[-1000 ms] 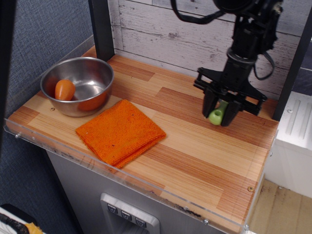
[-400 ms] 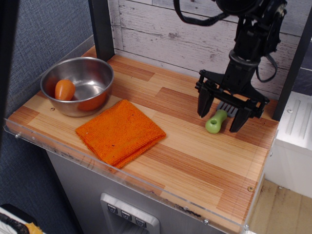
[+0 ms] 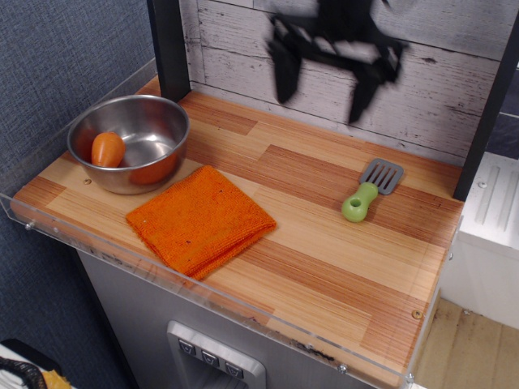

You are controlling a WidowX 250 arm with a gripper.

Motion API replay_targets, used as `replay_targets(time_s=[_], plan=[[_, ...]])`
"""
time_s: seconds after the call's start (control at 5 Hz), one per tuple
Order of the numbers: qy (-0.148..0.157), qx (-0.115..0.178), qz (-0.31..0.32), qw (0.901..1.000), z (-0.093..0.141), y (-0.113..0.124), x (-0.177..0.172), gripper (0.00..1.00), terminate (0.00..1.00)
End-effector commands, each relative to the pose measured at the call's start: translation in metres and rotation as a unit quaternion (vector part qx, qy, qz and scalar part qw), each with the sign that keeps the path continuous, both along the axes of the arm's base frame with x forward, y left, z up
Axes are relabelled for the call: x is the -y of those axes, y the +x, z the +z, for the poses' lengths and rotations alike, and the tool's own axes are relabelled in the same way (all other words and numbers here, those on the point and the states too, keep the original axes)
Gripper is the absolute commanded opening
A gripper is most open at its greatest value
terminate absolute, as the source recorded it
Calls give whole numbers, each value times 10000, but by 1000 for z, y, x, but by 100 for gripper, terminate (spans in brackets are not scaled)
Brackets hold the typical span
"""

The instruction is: Move the peeler to the inner back edge of the table.

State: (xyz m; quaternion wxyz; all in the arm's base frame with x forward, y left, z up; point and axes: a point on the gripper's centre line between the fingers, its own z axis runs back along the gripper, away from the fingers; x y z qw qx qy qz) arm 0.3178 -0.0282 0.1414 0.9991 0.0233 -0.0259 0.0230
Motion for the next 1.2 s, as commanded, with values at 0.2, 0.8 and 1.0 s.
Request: replay_targets(time_s=[0.2, 0.8, 1.0], plan=[[-99, 354, 2, 9993, 35, -46, -57, 100, 0], [-35, 244, -321, 9992, 28, -47, -59, 100, 0], [-35, 244, -321, 9992, 28, -47, -59, 100, 100]])
